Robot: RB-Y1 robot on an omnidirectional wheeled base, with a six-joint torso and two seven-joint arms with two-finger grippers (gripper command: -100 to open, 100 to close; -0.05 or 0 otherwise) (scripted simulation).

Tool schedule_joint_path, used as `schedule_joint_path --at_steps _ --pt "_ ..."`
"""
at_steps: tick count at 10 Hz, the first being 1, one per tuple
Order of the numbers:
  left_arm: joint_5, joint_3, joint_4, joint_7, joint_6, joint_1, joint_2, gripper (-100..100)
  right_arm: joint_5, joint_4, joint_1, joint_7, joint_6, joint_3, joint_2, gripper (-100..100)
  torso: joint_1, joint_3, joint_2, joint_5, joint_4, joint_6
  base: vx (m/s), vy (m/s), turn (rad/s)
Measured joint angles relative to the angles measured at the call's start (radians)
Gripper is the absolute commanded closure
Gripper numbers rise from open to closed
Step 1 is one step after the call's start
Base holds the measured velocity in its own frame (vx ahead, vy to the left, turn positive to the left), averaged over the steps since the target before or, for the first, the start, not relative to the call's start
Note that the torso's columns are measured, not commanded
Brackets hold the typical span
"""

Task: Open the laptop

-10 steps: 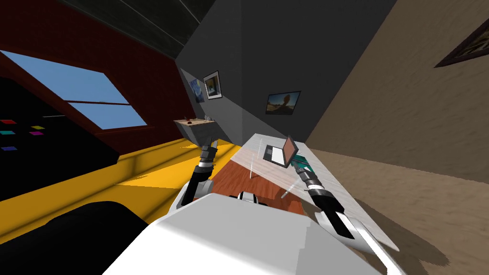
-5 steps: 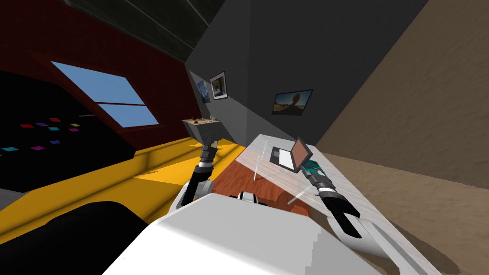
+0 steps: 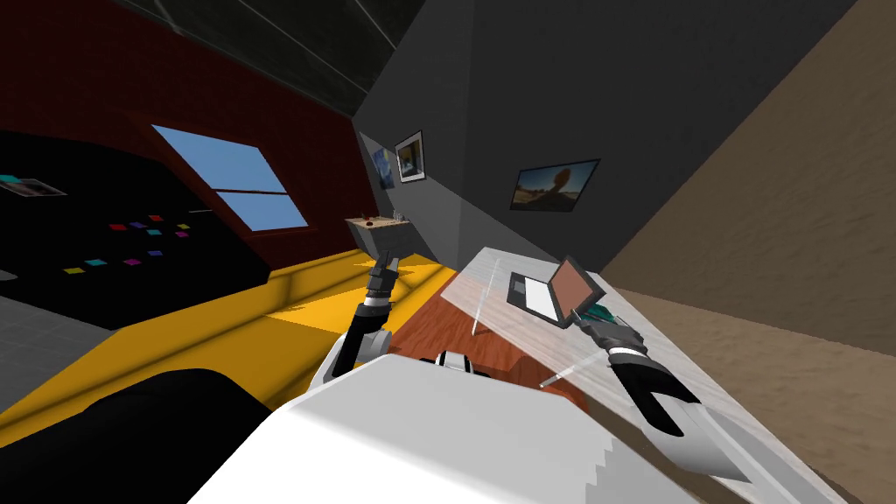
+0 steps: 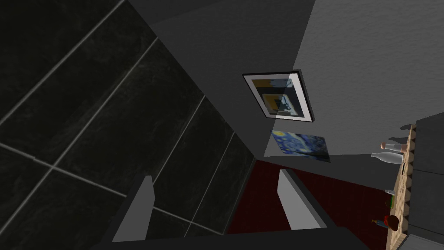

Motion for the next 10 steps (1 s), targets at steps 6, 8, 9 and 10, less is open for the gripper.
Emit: schedule_joint_path --at_steps 6,8,9,10 --pt "0.0 0.0 0.0 0.0 0.0 0.0 0.0 0 0.11 0.067 -0.012 0.102 0.098 -0.047 -0.121 -100 0.001 -0.001 -0.001 0.0 0.0 0.0 0.031 0.058 0.075" --pt "0.0 0.0 0.0 0.0 0.0 0.0 0.0 0 0.12 0.077 -0.013 0.115 0.11 -0.053 -0.141 -100 -0.002 0.0 0.001 -0.001 0.0 0.001 0.004 0.009 0.005" --pt "0.0 0.0 0.0 0.0 0.0 0.0 0.0 0 0.12 0.077 -0.013 0.115 0.11 -0.053 -0.14 100 -0.002 0.0 0.0 -0.001 0.0 0.0 0.0 0.0 0.0" --pt "0.0 0.0 0.0 0.0 0.0 0.0 0.0 0 0.12 0.077 -0.014 0.115 0.11 -0.054 -0.141 100 -0.001 0.0 0.0 -0.001 -0.001 0.0 0.039 0.03 0.004"
